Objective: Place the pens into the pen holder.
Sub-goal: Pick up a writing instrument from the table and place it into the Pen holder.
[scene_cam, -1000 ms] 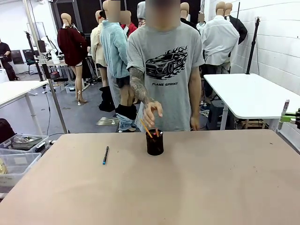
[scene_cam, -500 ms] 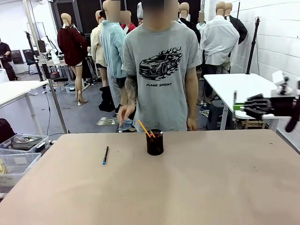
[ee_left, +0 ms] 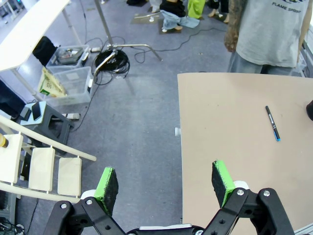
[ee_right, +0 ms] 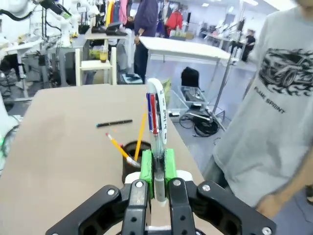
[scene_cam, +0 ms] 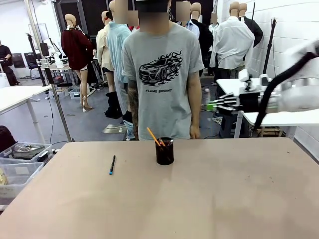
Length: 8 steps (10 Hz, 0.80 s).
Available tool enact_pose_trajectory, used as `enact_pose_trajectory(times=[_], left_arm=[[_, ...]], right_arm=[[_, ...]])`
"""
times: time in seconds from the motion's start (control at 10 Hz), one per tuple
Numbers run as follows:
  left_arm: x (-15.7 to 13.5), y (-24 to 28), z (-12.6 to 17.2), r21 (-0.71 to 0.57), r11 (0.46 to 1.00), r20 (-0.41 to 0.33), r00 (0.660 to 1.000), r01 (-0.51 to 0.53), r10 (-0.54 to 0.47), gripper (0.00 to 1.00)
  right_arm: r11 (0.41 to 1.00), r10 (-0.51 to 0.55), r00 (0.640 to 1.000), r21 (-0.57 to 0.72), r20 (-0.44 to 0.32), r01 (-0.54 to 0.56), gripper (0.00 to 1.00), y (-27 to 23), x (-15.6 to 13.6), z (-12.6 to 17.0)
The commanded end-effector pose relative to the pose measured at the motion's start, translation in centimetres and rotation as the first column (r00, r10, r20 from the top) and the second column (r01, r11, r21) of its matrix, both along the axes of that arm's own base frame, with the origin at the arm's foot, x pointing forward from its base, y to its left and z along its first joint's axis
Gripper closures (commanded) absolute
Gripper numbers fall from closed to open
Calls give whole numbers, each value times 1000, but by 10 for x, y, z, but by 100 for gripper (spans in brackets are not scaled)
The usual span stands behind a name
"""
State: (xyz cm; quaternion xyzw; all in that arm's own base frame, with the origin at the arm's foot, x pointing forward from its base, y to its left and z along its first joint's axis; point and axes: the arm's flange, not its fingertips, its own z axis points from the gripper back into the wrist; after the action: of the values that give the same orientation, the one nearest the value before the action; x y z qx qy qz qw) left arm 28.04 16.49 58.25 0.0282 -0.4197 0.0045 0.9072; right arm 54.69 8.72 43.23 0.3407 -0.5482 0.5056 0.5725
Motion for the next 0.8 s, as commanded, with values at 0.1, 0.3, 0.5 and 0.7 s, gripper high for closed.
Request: enact_pose_trajectory(times=[0.1,0.3,0.5,0.7], left_arm=[[2,0,0,-9,1000,10,1000,-9,9,0],[2,0,0,-9,1000,10,1000,-9,9,0],[2,0,0,-9,1000,10,1000,-9,9,0],[2,0,0,-9,1000,10,1000,-9,9,0]], right_arm=[[998,66,995,-10,-73,-67,100,53,51,-7],[996,29,990,-76,-140,-40,100,61,65,-10],[997,76,996,-5,-55,-76,100,64,42,-13],[997,66,995,-27,-81,-68,100,67,54,-15]])
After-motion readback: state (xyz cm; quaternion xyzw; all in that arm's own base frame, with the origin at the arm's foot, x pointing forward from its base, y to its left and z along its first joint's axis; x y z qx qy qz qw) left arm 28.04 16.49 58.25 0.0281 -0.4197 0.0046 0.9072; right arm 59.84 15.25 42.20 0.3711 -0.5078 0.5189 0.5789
